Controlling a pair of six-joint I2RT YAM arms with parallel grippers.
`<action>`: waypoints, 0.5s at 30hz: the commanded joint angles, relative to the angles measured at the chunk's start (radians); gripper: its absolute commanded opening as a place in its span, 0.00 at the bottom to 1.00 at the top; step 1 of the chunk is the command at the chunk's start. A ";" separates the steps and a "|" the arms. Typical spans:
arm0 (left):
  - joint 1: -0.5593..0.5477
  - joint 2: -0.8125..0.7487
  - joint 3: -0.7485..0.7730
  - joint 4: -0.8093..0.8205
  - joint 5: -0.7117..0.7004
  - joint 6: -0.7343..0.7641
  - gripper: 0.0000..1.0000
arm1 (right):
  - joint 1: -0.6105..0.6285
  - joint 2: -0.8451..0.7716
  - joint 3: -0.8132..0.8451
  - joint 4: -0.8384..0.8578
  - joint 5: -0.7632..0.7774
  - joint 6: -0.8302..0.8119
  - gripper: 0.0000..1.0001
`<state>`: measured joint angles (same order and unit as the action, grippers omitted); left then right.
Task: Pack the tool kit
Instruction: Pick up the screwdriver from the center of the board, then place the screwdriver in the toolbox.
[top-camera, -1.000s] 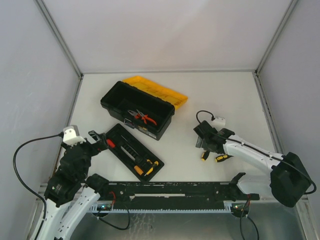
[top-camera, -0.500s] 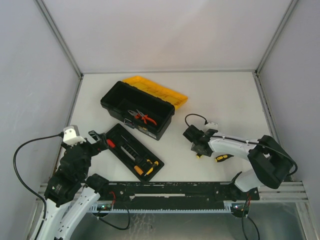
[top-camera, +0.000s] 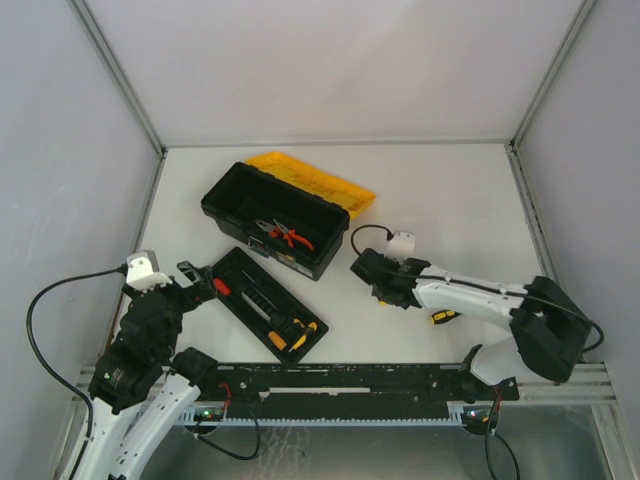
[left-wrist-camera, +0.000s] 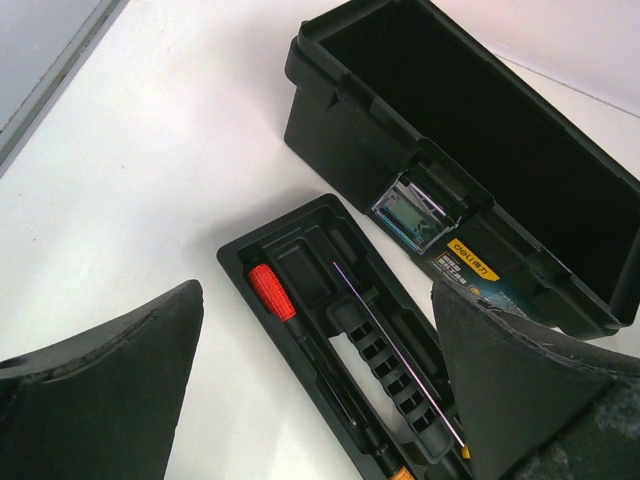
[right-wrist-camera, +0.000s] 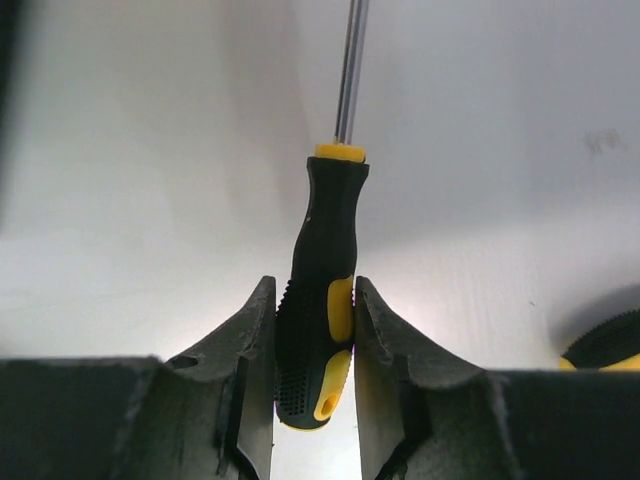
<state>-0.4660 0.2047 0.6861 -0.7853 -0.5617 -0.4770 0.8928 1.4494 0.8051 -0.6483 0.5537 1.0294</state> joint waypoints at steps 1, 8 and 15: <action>0.008 0.009 -0.013 0.035 0.013 0.023 1.00 | 0.031 -0.174 0.111 0.100 0.119 -0.167 0.00; 0.010 0.014 -0.014 0.042 0.011 0.026 1.00 | 0.032 -0.308 0.132 0.486 -0.119 -0.626 0.02; 0.017 0.033 -0.010 0.040 0.031 0.030 1.00 | 0.013 -0.108 0.380 0.411 -0.540 -1.020 0.04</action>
<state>-0.4568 0.2199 0.6861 -0.7784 -0.5465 -0.4755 0.9176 1.2480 1.0554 -0.2752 0.3347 0.3607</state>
